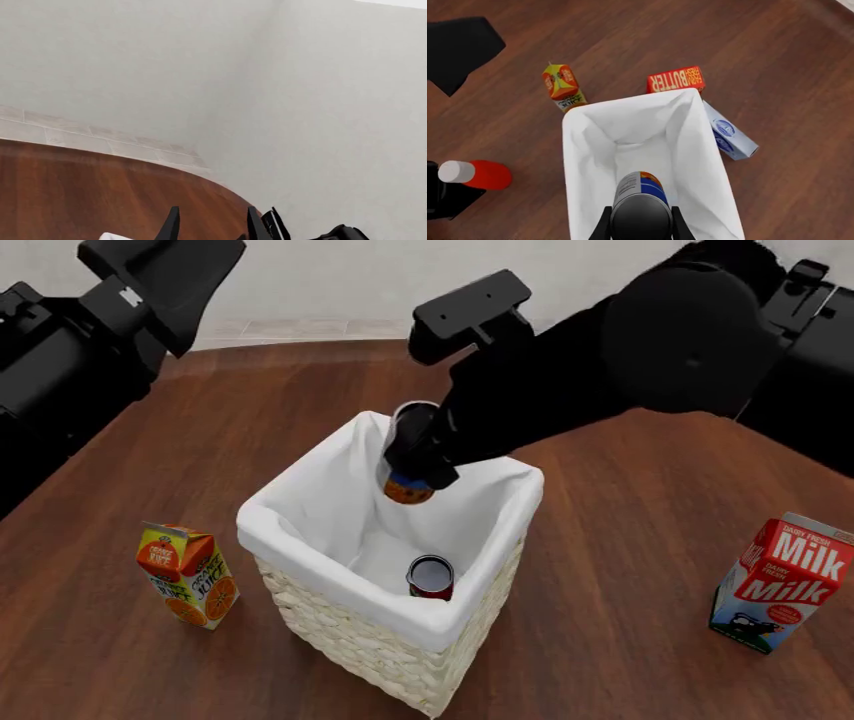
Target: Pick up the alphabet soup and the tomato sauce, and put them in the basket.
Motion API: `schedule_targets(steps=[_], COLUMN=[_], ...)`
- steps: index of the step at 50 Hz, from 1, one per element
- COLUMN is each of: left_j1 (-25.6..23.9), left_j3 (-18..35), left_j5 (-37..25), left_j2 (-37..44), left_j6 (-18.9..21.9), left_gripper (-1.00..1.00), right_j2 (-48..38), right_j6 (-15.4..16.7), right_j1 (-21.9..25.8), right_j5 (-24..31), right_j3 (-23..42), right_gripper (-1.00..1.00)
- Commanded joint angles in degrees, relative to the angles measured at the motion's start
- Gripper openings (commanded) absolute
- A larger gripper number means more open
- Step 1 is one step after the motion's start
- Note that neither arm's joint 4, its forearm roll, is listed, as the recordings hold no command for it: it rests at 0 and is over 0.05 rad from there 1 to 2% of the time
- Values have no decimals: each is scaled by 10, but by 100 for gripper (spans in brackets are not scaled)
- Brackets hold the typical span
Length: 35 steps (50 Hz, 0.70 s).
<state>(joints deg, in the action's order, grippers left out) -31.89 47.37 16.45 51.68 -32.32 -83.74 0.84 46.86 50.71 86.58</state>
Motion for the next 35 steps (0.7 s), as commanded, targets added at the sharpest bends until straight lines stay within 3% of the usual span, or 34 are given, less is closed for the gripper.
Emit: schedule_targets(steps=[1,35], left_j1=[-2,3], left_j3=[0,-3], left_j5=[2,1], left_j2=[2,0], left_j6=[0,-1], left_gripper=[100,100], right_j2=[-3,-21], right_j6=[-14,-12], right_j1=[10,26], right_j5=[-14,-44], right_j3=[-9,-55], right_gripper=[-100,-100])
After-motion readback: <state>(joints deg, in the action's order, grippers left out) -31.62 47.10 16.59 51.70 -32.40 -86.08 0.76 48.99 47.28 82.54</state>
